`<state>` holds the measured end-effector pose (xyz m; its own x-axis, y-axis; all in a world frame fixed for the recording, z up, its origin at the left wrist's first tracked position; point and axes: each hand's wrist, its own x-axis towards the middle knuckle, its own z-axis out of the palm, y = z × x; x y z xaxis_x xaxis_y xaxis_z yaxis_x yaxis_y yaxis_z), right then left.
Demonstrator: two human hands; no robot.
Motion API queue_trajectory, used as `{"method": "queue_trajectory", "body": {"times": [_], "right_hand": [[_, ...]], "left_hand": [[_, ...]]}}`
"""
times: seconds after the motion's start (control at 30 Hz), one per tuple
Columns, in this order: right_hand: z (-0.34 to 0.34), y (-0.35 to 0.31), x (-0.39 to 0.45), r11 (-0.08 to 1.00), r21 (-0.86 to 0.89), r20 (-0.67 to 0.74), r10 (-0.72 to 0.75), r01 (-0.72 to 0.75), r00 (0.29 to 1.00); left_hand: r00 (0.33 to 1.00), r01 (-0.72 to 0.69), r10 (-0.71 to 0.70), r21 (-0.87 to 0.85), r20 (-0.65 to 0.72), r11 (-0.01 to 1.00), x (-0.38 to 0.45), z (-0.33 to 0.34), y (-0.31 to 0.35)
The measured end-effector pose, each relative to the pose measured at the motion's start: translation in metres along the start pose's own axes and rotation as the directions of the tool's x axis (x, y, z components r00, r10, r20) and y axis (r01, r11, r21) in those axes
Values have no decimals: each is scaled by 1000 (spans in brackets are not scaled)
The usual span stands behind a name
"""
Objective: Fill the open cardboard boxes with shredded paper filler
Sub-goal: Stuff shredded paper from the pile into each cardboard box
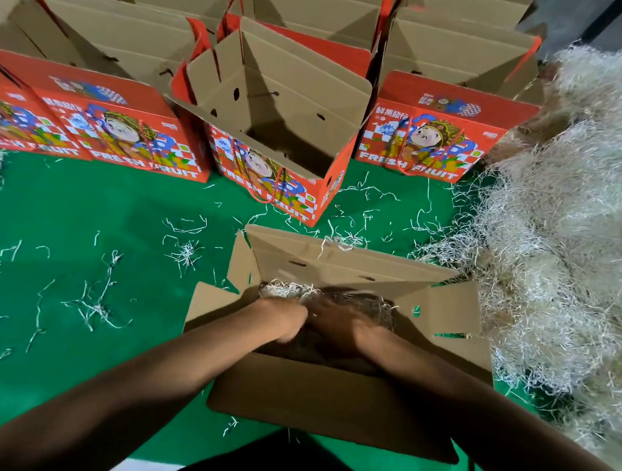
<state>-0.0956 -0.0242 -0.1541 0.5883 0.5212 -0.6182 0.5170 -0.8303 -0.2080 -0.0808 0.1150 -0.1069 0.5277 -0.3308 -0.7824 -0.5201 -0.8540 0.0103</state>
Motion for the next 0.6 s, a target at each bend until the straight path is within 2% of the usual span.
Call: {"method": "queue_trajectory", "body": {"times": [0.07,0.2,0.3,0.37,0.43,0.5,0.53,0.6], "right_hand": [[8,3,-1,993,-107,-23,-57,54,998],[18,12,3,980,-199,-8,20,-21,1000],[17,12,6,984,-172,29,57,-51,998],[11,11,2,996,-84,-2,39,-39,999],[1,10,-6,998,56,-152,-11,20,988],[-1,14,-11,999,37,-302,-11,24,953],[-2,16,-12,1000,-30,-303,-2,-7,953],[0,16,-16,997,-35,-189,67,-75,980]], "left_hand": [[994,25,-24,-5,105,1000,1,9,-2],[983,62,-60,-6,176,998,4,15,3],[978,82,-80,-4,191,997,4,12,1],[978,82,-79,-10,192,997,2,10,1],[995,54,-48,-67,89,996,3,9,2],[991,34,-50,-128,-127,991,4,3,2],[977,34,-59,-127,-204,991,8,1,0],[979,38,-60,-113,-197,993,15,0,-6]]}}
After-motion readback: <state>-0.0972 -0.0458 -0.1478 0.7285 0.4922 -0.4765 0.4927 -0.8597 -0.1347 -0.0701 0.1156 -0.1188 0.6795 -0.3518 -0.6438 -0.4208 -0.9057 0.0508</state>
